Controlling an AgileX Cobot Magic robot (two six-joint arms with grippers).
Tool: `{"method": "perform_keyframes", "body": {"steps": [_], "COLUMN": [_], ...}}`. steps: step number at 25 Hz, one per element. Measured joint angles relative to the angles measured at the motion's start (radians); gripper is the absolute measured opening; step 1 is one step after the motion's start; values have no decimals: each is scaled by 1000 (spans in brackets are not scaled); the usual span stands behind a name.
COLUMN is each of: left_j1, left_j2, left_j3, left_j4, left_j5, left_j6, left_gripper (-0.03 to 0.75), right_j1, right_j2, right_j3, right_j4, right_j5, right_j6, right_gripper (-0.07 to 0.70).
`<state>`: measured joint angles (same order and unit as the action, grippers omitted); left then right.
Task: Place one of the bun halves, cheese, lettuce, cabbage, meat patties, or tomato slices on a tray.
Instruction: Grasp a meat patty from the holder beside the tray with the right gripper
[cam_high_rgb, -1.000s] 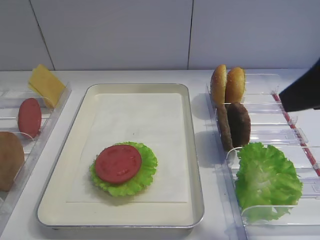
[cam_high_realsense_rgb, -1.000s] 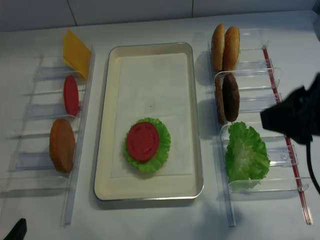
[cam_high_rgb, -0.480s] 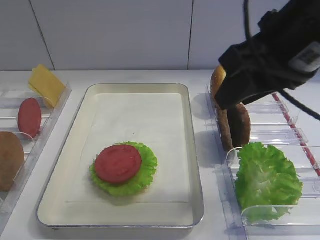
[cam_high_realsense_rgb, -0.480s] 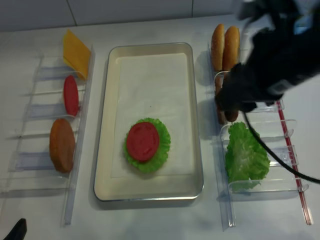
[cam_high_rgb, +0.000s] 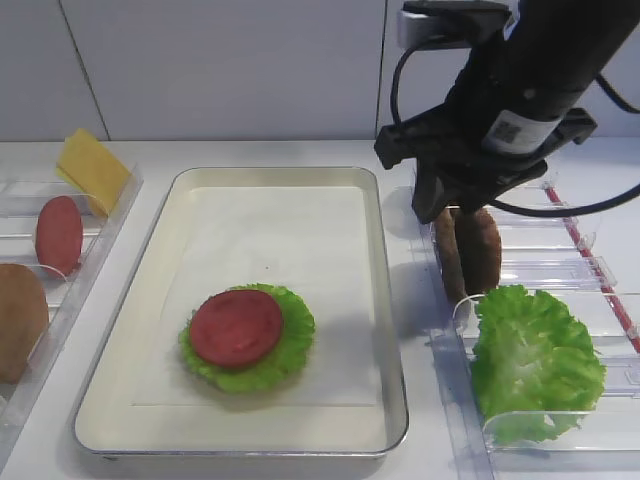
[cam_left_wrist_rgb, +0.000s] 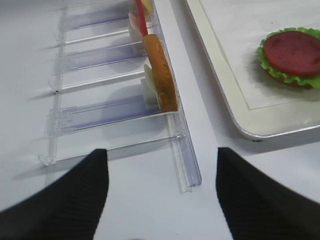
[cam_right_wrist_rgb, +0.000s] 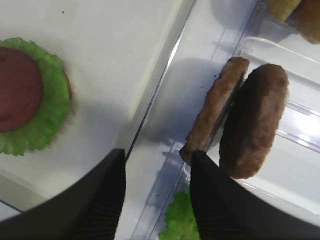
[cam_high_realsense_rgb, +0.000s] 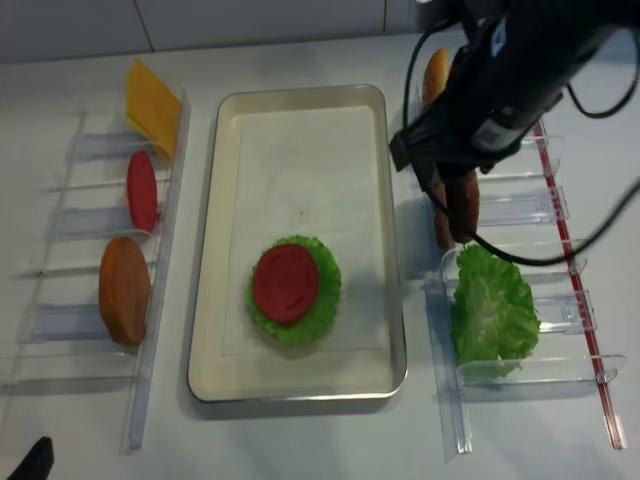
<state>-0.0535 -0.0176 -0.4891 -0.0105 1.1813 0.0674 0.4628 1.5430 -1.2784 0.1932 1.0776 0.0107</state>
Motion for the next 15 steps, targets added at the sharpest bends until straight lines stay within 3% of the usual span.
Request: {"method": "perform_keyframes", "body": {"steps": [15], "left_j1": [0], "left_j2": [0], "left_j3": [0], "left_j4": [0], "left_j5": [0], "left_j6": [0], "left_gripper": [467], "right_j1": [5], "right_j2": [84], "right_j3": [-3], "right_j4": [-120], "right_j5": [-114], "right_j6": [131], "right_gripper": [345]}}
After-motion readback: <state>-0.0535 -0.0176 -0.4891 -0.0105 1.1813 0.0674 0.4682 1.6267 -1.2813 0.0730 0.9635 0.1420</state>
